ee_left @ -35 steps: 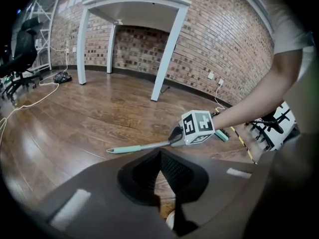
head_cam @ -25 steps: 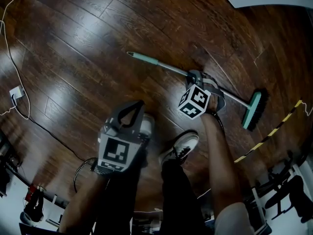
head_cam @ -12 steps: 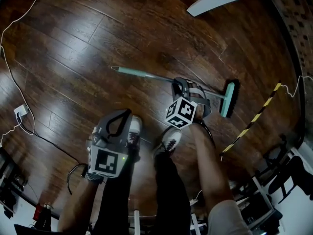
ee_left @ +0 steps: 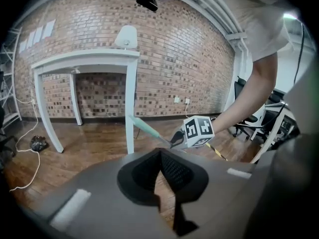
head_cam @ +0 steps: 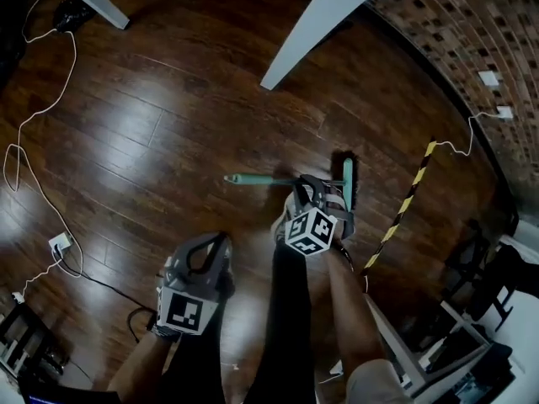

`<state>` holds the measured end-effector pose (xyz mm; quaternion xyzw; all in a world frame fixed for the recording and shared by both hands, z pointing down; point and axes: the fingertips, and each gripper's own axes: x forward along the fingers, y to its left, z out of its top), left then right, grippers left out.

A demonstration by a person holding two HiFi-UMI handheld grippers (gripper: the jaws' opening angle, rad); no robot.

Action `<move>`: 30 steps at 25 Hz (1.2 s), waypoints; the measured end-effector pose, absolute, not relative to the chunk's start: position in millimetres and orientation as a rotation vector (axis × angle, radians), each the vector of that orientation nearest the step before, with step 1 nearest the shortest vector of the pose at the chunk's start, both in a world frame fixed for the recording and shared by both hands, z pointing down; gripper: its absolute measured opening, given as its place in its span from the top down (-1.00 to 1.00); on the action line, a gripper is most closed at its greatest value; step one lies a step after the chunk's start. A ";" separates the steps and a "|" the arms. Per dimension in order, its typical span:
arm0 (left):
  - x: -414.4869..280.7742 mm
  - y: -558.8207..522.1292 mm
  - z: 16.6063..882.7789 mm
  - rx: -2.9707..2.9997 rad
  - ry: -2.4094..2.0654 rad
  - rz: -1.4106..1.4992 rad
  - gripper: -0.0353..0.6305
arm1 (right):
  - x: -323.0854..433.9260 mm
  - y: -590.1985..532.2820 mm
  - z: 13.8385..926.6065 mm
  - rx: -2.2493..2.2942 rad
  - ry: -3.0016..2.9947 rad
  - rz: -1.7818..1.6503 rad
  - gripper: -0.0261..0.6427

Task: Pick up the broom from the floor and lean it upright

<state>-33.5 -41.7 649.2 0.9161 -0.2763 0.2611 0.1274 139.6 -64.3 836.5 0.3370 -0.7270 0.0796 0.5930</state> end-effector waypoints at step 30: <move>139.1 -221.3 578.1 2.417 -1.142 0.592 0.90 | 349.8 -327.2 717.9 1.305 -1.799 0.539 0.65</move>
